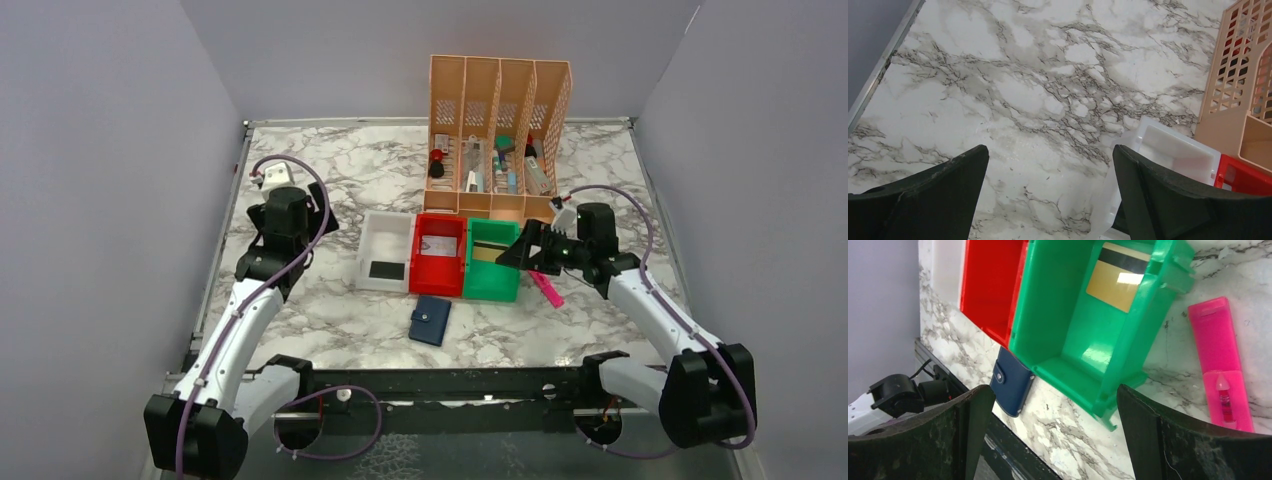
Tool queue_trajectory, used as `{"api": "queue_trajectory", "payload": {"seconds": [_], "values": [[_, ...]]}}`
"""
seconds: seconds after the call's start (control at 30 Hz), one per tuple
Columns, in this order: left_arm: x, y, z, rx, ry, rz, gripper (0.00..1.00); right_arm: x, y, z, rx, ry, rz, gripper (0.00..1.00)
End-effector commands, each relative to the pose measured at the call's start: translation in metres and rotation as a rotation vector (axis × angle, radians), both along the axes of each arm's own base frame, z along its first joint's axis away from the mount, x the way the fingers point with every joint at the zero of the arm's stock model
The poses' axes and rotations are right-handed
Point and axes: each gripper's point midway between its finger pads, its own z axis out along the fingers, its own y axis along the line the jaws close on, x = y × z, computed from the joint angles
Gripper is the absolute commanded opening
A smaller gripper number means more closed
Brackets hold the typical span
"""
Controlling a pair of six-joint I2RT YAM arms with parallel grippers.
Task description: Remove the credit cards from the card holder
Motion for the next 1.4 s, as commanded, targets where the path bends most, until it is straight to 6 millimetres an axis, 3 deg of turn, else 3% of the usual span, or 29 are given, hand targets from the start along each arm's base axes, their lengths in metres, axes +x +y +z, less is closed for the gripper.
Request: {"api": "queue_trajectory", "payload": {"seconds": [0.0, 0.1, 0.37, 0.6, 0.87, 1.03, 1.37], "values": [[-0.003, -0.011, -0.001, -0.023, -0.009, -0.073, 0.99, -0.010, 0.002, -0.009, -0.034, 0.065, 0.078, 1.00], [-0.005, -0.032, -0.010, -0.050, -0.020, -0.210, 0.99, -0.014, 0.003, -0.015, -0.018, 0.110, 0.069, 1.00], [-0.008, -0.052, -0.013, -0.153, -0.059, -0.271, 0.99, -0.021, 0.011, -0.026, 0.043, 0.192, 0.076, 1.00], [-0.013, -0.079, -0.022, -0.225, -0.009, -0.406, 0.99, -0.016, -0.013, -0.039, -0.105, 0.205, -0.032, 1.00], [-0.018, -0.112, -0.046, -0.358, 0.052, -0.544, 0.99, -0.013, 0.003, -0.015, -0.003, 0.124, 0.025, 0.99], [-0.018, -0.120, -0.061, -0.391, 0.119, -0.562, 0.99, -0.018, 0.021, -0.022, 0.097, 0.201, 0.131, 0.97], [-0.018, -0.110, -0.074, -0.381, 0.136, -0.495, 0.99, 0.000, 0.039, -0.019, 0.119, 0.196, 0.195, 0.94]]}}
